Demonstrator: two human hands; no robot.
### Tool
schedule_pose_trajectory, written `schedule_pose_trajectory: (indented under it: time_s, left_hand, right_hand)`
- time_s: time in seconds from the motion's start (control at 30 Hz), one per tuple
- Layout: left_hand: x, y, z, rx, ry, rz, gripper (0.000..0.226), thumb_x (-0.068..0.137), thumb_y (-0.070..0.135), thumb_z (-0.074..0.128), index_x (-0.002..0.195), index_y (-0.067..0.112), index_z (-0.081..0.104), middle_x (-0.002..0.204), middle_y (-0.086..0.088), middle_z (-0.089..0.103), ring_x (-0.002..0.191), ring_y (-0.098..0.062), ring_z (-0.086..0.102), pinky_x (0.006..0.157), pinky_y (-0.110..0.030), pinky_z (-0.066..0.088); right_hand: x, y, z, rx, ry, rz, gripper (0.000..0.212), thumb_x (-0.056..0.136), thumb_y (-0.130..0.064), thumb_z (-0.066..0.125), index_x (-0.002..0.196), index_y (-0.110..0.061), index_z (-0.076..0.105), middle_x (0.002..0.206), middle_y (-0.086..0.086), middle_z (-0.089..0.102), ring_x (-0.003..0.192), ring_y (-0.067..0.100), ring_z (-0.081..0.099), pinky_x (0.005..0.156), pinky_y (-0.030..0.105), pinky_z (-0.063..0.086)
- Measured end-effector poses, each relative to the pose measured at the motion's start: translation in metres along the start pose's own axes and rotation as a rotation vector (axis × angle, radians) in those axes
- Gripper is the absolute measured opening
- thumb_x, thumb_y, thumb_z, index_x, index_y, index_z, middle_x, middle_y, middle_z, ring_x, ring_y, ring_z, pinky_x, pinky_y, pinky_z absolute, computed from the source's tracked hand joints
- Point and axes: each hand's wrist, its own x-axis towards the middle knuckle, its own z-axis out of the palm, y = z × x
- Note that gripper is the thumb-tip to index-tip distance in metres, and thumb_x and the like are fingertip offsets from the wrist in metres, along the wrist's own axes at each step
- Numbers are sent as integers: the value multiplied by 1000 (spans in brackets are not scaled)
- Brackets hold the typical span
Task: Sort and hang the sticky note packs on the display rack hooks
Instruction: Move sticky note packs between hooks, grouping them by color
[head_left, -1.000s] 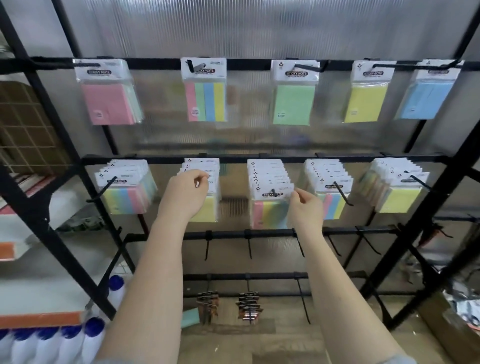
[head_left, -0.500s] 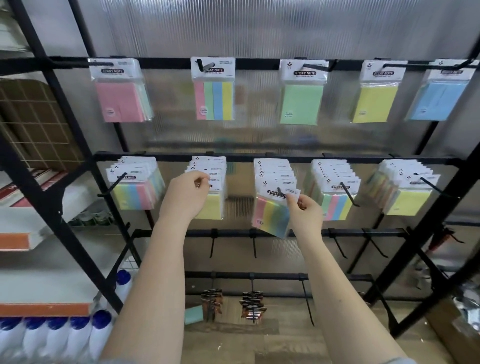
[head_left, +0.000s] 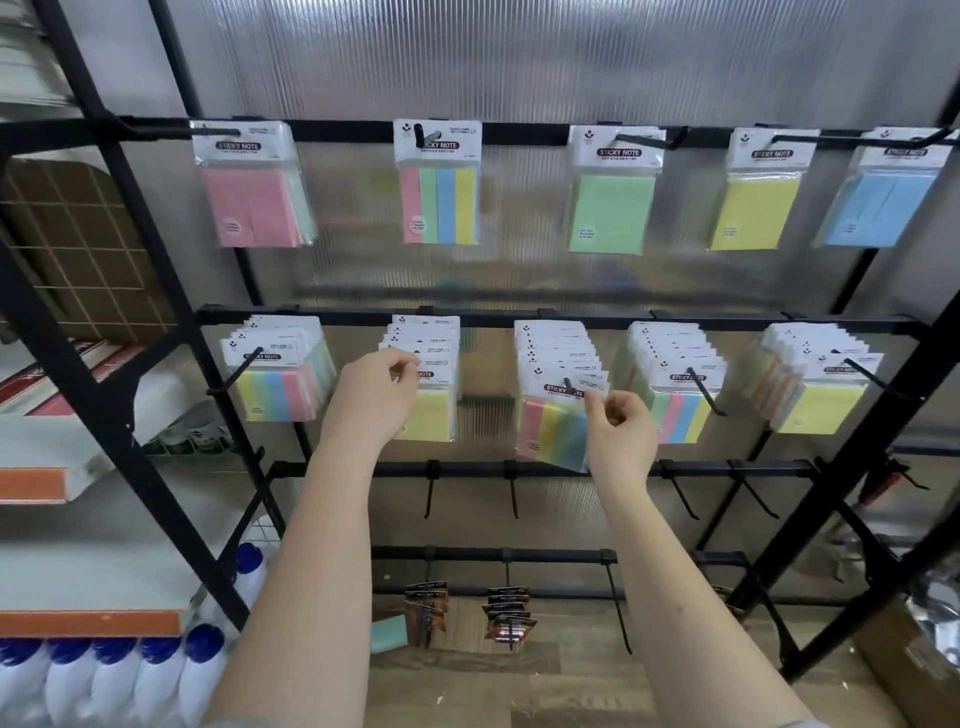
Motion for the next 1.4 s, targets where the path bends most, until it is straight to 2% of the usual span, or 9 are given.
schedule_pose_trajectory:
  time_s: [0.17, 0.27, 0.4, 0.57, 0.83, 0.97, 1.07, 1.2, 1.4]
  left_hand:
    - [0, -6, 2, -27, 15, -30, 26, 97, 18, 44, 112, 18, 65, 112, 2, 62, 76, -8, 53, 48, -5, 36]
    - [0, -10, 3, -71, 59, -87, 28, 98, 20, 42, 117, 17, 63, 120, 1, 61, 89, -10, 51, 67, -15, 37]
    - [-3, -13, 6, -108, 106, -134, 27, 101, 20, 34, 112, 18, 59, 101, 9, 52, 90, -11, 42, 58, -15, 29]
    - [1, -21, 13, -132, 43, -217, 38, 102, 18, 31, 137, 11, 46, 136, -5, 51, 114, -19, 49, 85, -23, 35]
    - [2, -31, 26, -245, 37, -237, 31, 99, 12, 38, 127, 13, 53, 113, 3, 56, 66, 1, 47, 47, -5, 36]
    - [1, -36, 32, -284, 131, -288, 28, 97, 17, 46, 124, 11, 53, 119, -4, 59, 89, -12, 51, 55, -15, 33]
    - [5, -38, 38, -372, 75, -339, 27, 98, 24, 46, 116, 9, 57, 109, -5, 63, 85, -14, 52, 58, -21, 38]
    - [2, -36, 43, -555, -69, -420, 28, 99, 30, 42, 115, 14, 60, 93, 6, 60, 84, -12, 54, 87, -36, 50]
    - [-7, -32, 39, -385, 100, -301, 29, 102, 28, 34, 97, 10, 56, 82, -1, 52, 76, -15, 49, 59, -24, 36]
  right_hand:
    - [-8, -4, -5, -25, -71, -72, 32, 98, -26, 48, 68, -15, 48, 59, -6, 42, 56, 9, 36, 54, 21, 31]
    - [-17, -10, -5, -4, -62, -111, 25, 101, -28, 43, 82, -14, 54, 68, -10, 48, 60, 4, 43, 52, 12, 35]
    - [-24, -16, -6, -31, -16, -153, 31, 100, -28, 42, 71, -19, 44, 63, -9, 43, 55, 5, 39, 51, 16, 32]
    - [-33, -32, -7, 39, 80, -161, 38, 99, -23, 43, 63, -19, 34, 60, -7, 36, 54, 7, 34, 52, 12, 32]
    - [-29, -51, -6, 169, 132, -185, 38, 99, -23, 44, 63, -19, 36, 60, -7, 37, 51, -1, 37, 52, 11, 32]
    - [-28, -54, -6, 187, 152, -180, 36, 99, -25, 43, 65, -18, 39, 63, -7, 39, 53, 0, 37, 51, 12, 31]
    - [-28, -59, -7, 208, 157, -183, 36, 100, -26, 43, 65, -21, 39, 63, -8, 40, 54, 0, 37, 52, 14, 31]
    - [-26, -65, -8, 251, 162, -183, 36, 100, -25, 44, 64, -21, 39, 63, -9, 40, 54, -1, 38, 54, 15, 31]
    - [-19, -67, -10, 263, 163, -220, 37, 99, -24, 44, 63, -21, 37, 63, -8, 38, 58, 5, 34, 57, 20, 29]
